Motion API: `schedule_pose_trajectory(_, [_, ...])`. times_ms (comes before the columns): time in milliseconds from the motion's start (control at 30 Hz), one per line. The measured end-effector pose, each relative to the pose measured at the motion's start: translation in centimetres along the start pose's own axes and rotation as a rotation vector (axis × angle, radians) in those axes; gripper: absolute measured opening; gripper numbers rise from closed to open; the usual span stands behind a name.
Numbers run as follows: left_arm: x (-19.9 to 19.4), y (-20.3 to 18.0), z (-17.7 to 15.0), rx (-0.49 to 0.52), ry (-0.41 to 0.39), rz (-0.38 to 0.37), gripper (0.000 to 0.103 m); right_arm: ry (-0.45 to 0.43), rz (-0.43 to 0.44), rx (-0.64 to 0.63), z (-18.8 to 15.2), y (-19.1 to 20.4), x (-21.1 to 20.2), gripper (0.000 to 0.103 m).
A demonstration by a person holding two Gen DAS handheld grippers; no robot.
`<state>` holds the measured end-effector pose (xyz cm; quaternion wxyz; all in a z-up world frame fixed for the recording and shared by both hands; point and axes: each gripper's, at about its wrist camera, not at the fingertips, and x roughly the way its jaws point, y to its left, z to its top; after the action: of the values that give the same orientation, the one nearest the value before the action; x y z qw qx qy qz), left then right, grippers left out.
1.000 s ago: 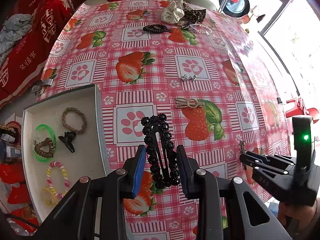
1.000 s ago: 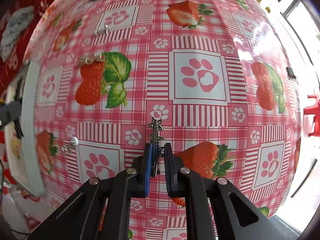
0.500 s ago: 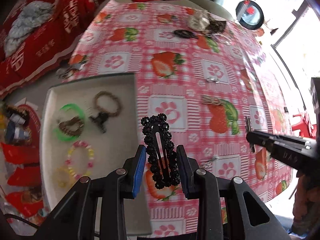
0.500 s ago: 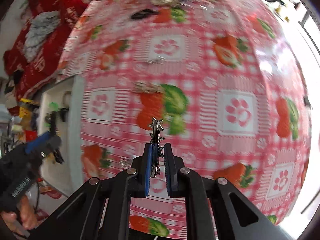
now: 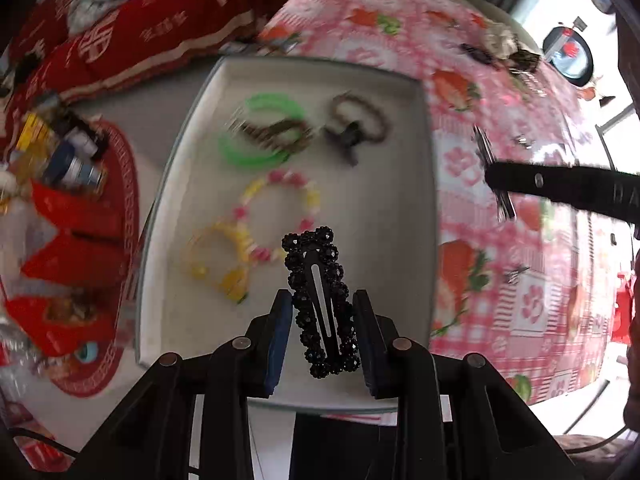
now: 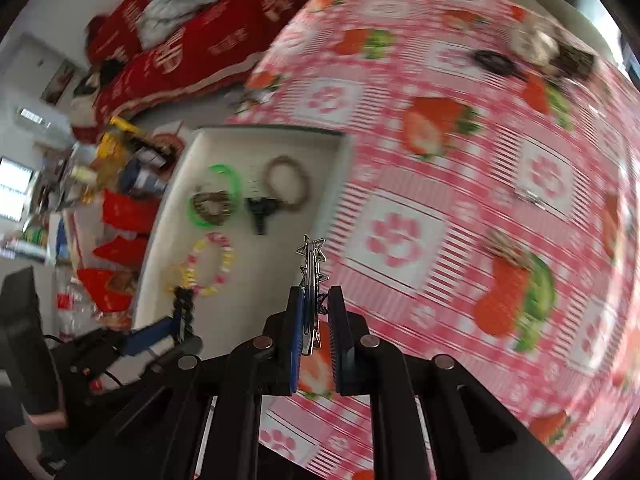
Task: Organize jewelry
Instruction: 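Carry the black beaded clip over the white box while the right tool carries the star clip there, then release the black beaded clip into the box with the left tool while the right tool releases the star clip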
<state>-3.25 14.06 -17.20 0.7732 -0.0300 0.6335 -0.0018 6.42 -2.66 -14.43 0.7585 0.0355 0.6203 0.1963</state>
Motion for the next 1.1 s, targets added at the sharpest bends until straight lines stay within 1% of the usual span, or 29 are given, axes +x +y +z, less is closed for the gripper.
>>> schedule_pose_trajectory(167, [1.3, 1.7, -0.9, -0.043, 0.029, 0.013, 0.038, 0.06, 0.021, -0.077, 1.0, 3.2, 3.1, 0.013])
schedule_pose_trajectory(400, [2.9, 2.9, -1.6, -0.072, 0.044, 0.043, 0.038, 0.13, 0.017, -0.126, 1.0, 5.4, 6.6, 0.013])
schedule_pose_trajectory(600, [3.8, 4.1, -1.2, -0.1, 0.045, 0.057, 0.038, 0.171, 0.007, -0.121, 1.5, 5.8, 8.9, 0.013])
schedule_pose_trajectory(833, [4.4, 4.0, -0.6, -0.088, 0.047, 0.084, 0.038, 0.191, -0.018, -0.126, 2.4, 6.2, 10.6, 0.013])
schedule_pose_trajectory(1100, [4.6, 3.7, -0.5, -0.071, 0.066, 0.106, 0.038, 0.197, -0.023, -0.137, 2.6, 6.3, 10.9, 0.014])
